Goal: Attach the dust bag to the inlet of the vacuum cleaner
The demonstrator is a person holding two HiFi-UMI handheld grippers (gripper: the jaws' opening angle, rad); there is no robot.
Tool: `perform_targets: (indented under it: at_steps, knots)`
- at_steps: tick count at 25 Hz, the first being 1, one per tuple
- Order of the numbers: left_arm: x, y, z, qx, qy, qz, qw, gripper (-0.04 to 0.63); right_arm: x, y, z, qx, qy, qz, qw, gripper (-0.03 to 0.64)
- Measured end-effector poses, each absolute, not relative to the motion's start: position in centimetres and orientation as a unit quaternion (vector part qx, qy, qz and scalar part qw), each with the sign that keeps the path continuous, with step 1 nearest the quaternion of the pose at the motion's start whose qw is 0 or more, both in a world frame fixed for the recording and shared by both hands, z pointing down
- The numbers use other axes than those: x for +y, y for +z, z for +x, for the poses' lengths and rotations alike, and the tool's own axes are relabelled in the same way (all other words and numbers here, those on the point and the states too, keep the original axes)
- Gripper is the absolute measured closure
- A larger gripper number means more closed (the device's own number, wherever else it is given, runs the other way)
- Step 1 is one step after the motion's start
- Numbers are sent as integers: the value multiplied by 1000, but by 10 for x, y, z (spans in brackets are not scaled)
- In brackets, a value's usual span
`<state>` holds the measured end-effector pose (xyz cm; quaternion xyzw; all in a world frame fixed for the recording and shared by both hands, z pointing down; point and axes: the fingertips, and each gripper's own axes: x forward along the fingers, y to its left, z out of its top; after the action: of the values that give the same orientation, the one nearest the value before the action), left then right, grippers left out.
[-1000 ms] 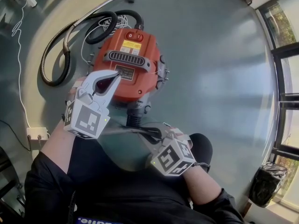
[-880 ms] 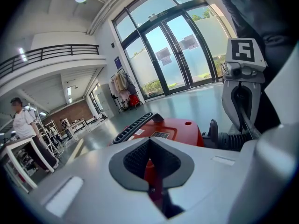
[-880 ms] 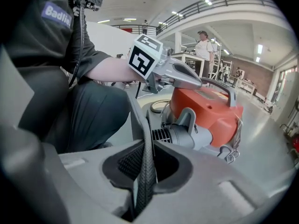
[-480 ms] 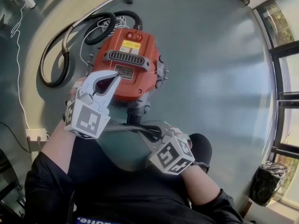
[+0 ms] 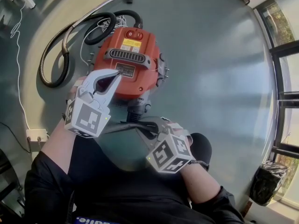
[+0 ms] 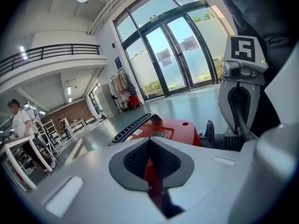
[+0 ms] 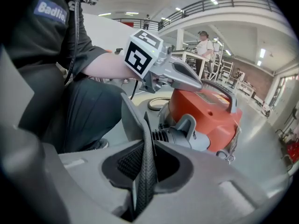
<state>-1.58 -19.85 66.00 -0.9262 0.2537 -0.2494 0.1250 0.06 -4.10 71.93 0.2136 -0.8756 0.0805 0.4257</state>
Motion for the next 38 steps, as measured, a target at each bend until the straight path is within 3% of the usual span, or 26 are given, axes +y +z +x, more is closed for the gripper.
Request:
perform_targets:
  at_steps: [8, 23, 31, 38]
  knots:
    - [-197, 661, -16, 256, -249, -926, 120, 583, -37, 725, 17, -874, 122, 244, 402, 580]
    - [-199, 661, -17, 261, -250, -925, 118, 583, -44, 721, 11, -870, 85, 230, 428, 560]
    - [-199, 661, -17, 265, -248, -924, 118, 583, -42, 730, 31, -861, 169, 278, 392, 560]
    - [-199, 661, -18, 268, -248, -924, 116, 584, -52, 722, 12, -862, 107, 259, 421, 548]
